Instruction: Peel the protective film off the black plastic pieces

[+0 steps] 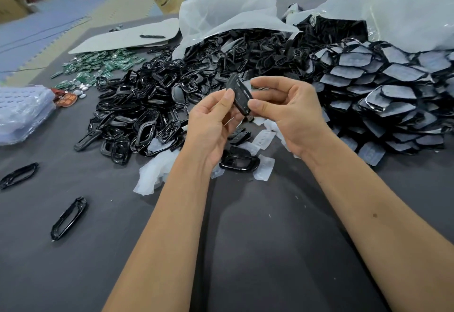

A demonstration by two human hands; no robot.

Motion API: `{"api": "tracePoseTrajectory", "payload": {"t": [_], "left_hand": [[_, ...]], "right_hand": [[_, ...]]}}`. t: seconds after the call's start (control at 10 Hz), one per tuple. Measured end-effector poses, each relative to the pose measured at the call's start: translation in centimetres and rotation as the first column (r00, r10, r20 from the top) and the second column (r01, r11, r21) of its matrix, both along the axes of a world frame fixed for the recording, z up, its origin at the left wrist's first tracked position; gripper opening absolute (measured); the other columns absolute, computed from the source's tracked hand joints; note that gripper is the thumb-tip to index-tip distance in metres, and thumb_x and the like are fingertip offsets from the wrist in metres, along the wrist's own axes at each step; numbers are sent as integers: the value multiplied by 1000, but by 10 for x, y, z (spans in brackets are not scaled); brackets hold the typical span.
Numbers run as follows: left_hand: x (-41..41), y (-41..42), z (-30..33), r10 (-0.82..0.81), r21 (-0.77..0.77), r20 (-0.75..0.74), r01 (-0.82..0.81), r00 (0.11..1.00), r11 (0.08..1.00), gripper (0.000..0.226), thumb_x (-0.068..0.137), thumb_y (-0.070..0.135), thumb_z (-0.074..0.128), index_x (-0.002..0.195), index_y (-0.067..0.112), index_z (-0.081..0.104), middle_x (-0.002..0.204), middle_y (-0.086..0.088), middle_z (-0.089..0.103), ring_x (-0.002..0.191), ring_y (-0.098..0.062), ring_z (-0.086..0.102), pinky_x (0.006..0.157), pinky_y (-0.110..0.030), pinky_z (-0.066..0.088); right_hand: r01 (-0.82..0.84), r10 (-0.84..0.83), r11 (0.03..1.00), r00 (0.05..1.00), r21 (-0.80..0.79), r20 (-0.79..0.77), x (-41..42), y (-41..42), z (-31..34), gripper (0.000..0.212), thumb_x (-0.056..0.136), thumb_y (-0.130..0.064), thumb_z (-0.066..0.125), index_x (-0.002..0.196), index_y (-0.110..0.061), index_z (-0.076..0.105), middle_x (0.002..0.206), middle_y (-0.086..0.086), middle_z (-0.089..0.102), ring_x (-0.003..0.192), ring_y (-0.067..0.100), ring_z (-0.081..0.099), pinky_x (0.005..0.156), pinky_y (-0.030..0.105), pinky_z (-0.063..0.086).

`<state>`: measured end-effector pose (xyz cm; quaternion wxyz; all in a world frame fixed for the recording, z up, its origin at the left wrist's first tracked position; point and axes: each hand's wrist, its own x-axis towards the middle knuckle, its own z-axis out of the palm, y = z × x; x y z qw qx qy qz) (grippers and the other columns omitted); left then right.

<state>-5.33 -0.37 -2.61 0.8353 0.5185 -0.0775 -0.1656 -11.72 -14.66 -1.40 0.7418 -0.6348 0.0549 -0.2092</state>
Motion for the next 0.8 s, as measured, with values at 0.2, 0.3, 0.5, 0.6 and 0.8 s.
{"api": "tracePoseTrajectory", "payload": {"t": [0.2, 0.3, 0.5, 0.6, 0.8], "left_hand": [[2, -62, 16, 22, 301, 384, -147, 923, 942, 40, 89, -7, 73, 124, 10, 70, 109, -8, 77, 89, -13, 72, 83, -25, 61], [-4, -106, 28, -106, 470, 663, -302, 741, 829, 49, 87, 0, 76, 131, 19, 69, 122, 3, 71, 113, -10, 64, 99, -22, 52], [-24, -174, 35, -262, 552, 777, -421, 572, 720, 50, 85, 2, 67, 130, 22, 69, 128, 4, 65, 129, -22, 46, 103, -16, 29], [-29, -181, 38, -267, 572, 753, -398, 601, 717, 50, 82, -6, 60, 124, 18, 72, 125, 2, 67, 127, -24, 51, 104, -22, 37], [-25, -147, 27, -125, 520, 752, -466, 648, 716, 50, 74, -12, 52, 110, 14, 76, 113, 0, 71, 108, -24, 62, 91, -31, 51]], "right_hand": [[487, -461, 590, 858, -643, 226, -22, -54, 16, 34, 83, 1, 78, 112, -16, 77, 90, -6, 77, 84, 2, 74, 83, 20, 59], [589, -567, 334, 749, -736, 342, -33, -92, 22, 33, 86, 5, 66, 111, -12, 78, 99, 1, 79, 89, 11, 74, 89, 28, 60], [524, -710, 149, 647, -839, 278, -46, -147, 30, 44, 87, 8, 52, 116, -14, 77, 107, 5, 79, 100, 25, 73, 93, 34, 56], [391, -673, 226, 725, -892, 146, -44, -156, 31, 43, 89, 5, 52, 118, -16, 77, 108, 5, 79, 105, 26, 72, 94, 36, 57], [552, -661, 295, 707, -780, 251, -56, -148, 42, 33, 96, -1, 55, 114, -14, 79, 101, 0, 79, 95, 14, 74, 93, 28, 57]]}}
